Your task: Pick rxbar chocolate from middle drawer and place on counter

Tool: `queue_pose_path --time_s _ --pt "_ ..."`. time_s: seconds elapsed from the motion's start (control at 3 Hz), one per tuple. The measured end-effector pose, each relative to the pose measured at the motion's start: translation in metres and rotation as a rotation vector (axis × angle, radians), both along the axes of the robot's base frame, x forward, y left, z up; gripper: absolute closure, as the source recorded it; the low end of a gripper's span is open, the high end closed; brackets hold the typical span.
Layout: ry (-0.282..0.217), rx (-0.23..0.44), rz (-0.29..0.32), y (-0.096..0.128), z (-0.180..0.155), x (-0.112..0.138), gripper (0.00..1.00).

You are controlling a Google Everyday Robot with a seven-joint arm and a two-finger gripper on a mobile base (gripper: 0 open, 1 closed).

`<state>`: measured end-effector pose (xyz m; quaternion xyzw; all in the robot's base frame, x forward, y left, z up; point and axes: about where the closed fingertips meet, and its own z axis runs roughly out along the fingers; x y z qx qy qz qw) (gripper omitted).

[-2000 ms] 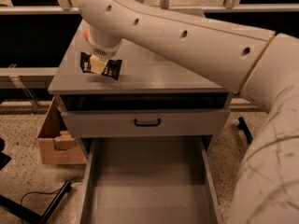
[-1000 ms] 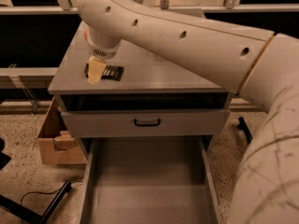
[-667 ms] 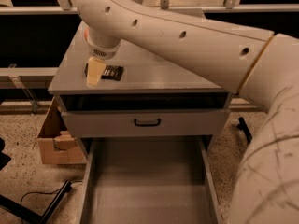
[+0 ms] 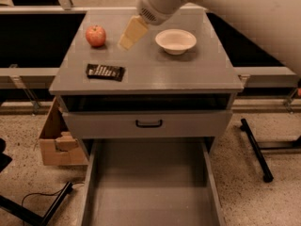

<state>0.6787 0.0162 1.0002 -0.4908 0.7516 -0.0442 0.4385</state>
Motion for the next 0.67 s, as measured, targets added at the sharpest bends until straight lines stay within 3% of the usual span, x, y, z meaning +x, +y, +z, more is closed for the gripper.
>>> queue_pose_path --time_s 0.33,0.67 --pt "-0.096 0.121 -0.197 -0.093 0.033 -0.014 0.0" --pt "-0.157 0.16 -0.382 -0.174 0.022 -0.039 0.0"
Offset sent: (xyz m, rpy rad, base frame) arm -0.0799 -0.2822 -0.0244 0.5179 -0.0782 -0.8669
